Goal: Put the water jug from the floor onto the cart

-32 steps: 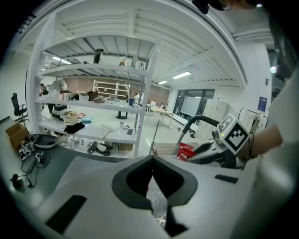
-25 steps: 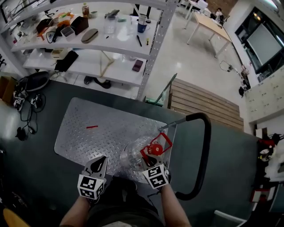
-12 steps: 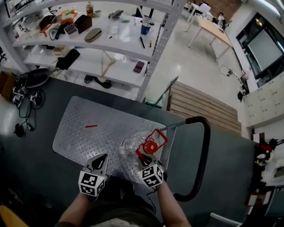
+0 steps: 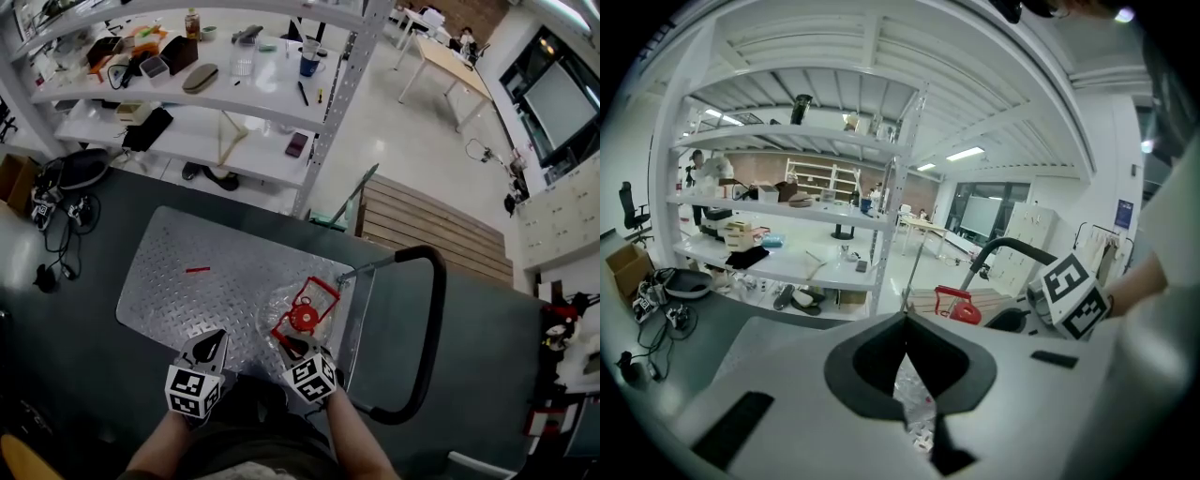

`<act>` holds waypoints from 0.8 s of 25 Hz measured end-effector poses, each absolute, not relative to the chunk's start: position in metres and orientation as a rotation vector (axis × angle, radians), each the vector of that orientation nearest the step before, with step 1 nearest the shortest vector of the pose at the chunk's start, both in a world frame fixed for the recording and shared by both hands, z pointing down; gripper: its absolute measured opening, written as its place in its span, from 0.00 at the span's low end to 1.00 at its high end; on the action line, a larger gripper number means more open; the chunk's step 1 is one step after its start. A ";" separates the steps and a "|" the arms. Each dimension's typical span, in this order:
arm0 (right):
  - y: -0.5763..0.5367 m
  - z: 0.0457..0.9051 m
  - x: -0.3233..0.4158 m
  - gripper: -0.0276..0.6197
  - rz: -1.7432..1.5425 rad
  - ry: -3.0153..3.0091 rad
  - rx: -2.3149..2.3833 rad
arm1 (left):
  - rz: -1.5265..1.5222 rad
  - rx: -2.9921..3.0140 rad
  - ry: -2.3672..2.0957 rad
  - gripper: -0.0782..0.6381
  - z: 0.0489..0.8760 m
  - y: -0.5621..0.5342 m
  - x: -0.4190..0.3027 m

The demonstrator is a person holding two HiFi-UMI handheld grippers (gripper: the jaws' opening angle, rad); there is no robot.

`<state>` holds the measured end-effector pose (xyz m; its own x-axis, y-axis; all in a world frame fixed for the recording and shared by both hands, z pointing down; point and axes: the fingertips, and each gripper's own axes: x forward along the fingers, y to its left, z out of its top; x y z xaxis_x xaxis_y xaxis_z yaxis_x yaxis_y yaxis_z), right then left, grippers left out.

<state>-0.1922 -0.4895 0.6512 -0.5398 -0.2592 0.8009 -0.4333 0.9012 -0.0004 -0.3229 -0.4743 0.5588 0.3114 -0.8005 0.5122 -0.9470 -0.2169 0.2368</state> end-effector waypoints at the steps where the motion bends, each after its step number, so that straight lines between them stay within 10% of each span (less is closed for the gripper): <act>1: -0.486 0.651 -0.194 0.12 0.252 -2.177 0.479 | 0.389 2.081 -1.541 0.12 0.558 -0.472 -0.322; 20: -0.477 0.522 -0.134 0.13 0.383 -2.554 0.822 | 0.331 2.146 -1.646 0.12 0.508 -0.435 -0.269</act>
<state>-0.1340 -0.4770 0.5225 -0.7328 -0.4864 0.4758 -0.6046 0.7862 -0.1275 -0.2690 -0.4350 0.5078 0.2730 -0.8618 0.4275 -0.9601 -0.2157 0.1782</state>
